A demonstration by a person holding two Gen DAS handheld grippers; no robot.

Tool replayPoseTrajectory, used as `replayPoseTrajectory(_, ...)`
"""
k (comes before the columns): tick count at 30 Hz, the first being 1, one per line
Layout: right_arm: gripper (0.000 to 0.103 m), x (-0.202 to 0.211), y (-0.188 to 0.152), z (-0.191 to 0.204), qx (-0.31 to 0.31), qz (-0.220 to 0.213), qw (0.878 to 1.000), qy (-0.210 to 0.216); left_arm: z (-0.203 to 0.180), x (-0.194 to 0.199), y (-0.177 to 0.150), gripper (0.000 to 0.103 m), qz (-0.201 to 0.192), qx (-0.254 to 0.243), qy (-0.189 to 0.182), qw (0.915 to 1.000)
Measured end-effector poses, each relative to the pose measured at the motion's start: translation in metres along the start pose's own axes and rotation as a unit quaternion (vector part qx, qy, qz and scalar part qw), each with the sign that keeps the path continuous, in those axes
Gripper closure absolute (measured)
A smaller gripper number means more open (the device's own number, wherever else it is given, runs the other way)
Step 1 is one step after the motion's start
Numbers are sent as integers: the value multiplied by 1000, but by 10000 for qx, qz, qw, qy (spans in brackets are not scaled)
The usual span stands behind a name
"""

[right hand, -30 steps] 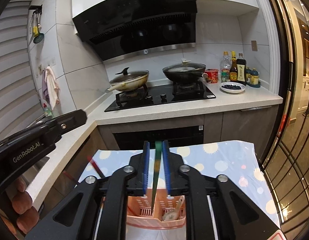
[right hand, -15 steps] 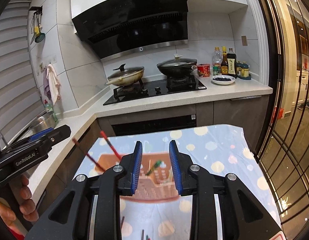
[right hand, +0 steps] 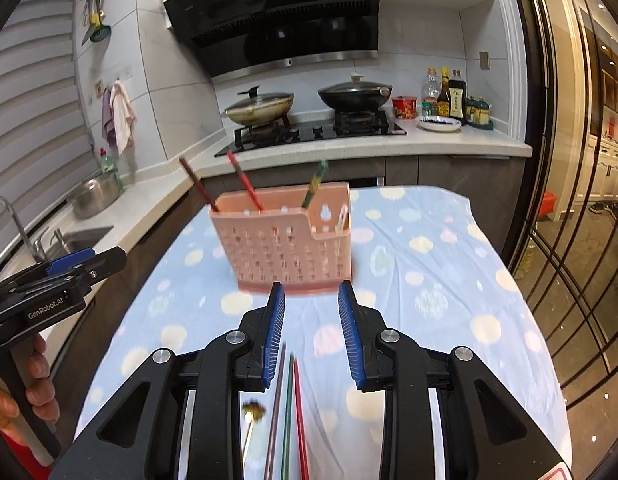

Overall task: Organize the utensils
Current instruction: 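Drop both chopsticks into the pink holder by opening both tools, then grasp a dark red chopstick with the left tool while the right tool grasps a red chopstick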

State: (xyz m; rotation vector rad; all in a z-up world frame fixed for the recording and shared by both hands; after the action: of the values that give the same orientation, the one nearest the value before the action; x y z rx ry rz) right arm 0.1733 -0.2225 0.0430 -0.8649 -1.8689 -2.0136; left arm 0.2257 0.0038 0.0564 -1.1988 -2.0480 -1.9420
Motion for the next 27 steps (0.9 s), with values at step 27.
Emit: replayPoseTrajectory(27, 78, 24, -186, -11, 430, 1334, 9901, 75, -30, 13, -200, 39, 1682, 217, -108, 9854)
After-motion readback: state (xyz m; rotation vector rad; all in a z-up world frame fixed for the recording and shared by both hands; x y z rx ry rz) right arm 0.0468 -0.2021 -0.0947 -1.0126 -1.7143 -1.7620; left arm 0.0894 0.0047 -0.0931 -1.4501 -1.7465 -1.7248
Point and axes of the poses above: each gripper's, at about its wrist camera, not at the fingertips, and x roughly against the way its jaws point, z to its left, y to its top, the point moved 3 cm from there along -x, roughly the way its jaws point, and after that the axes turned 15 degrees about -y, right-handed, at the moved point
